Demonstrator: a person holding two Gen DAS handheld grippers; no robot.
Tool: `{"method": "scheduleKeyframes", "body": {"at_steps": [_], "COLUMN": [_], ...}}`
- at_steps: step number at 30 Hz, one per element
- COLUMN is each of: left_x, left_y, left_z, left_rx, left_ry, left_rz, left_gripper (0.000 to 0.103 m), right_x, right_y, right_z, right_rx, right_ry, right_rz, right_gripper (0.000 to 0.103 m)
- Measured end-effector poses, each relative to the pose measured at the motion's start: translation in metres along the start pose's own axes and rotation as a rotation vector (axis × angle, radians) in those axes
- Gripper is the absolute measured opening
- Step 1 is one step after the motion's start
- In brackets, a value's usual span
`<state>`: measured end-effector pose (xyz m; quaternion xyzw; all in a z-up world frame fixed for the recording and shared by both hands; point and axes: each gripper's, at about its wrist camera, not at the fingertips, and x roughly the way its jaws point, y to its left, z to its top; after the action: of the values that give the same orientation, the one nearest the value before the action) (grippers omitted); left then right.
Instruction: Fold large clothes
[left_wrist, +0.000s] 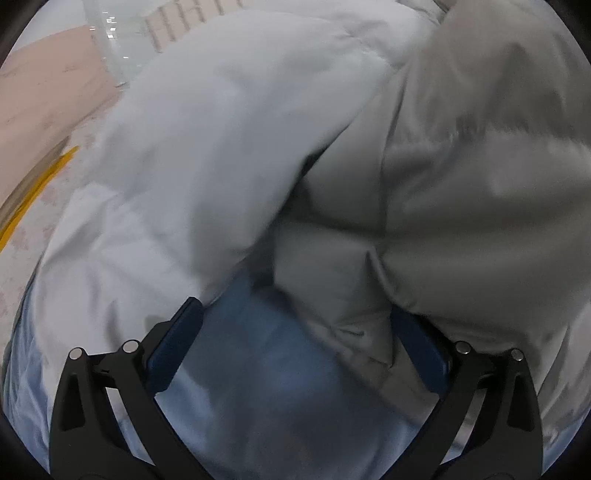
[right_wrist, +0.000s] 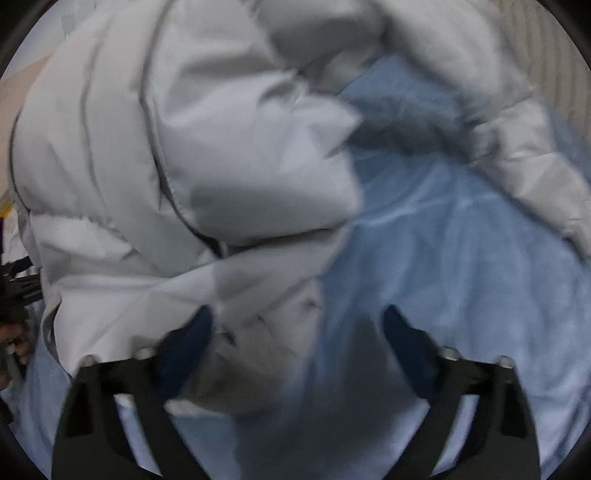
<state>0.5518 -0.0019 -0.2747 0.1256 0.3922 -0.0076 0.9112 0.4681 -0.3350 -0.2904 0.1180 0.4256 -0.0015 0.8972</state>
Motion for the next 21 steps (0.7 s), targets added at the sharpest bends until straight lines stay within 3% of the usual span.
{"method": "scheduleKeyframes", "body": {"at_steps": [2,3,4,6,7,11,15,21], "left_x": [0.007,0.010,0.012,0.004,-0.002,-0.072,-0.165,-0.309], "left_y": [-0.005,-0.010,-0.017,-0.026,-0.031,-0.027,-0.003,0.022], "left_z": [0.008,0.011,0.013,0.016,0.019,0.030,0.037,0.016], "left_rx": [-0.010,-0.008,0.002,0.026,0.045,0.056,0.031,-0.005], "left_ry": [0.021,0.044,0.073,0.064,0.057,-0.051,-0.177,-0.348], "left_rz": [-0.046,-0.096,-0.122,-0.072,-0.046,-0.046,-0.095,-0.166], "left_gripper": [0.083,0.047,0.034,0.008,0.003,0.000,0.000,0.000], "right_x": [0.005,0.003,-0.001,-0.017,-0.032,-0.105,-0.191,-0.339], "right_y": [0.015,0.020,0.023,0.021,0.017,0.009,0.004,0.010], "right_z": [0.007,0.008,0.011,0.013,0.014,0.027,0.036,0.015], "right_rx": [-0.058,-0.078,-0.086,-0.058,-0.033,-0.029,-0.043,-0.023], "right_ry": [0.007,0.002,-0.006,-0.033,-0.060,-0.169,-0.287,-0.432], "right_rz": [-0.013,-0.021,-0.034,-0.038,-0.038,-0.050,-0.043,0.007], "right_gripper": [0.033,0.022,0.018,0.015,0.014,0.012,0.012,0.012]}}
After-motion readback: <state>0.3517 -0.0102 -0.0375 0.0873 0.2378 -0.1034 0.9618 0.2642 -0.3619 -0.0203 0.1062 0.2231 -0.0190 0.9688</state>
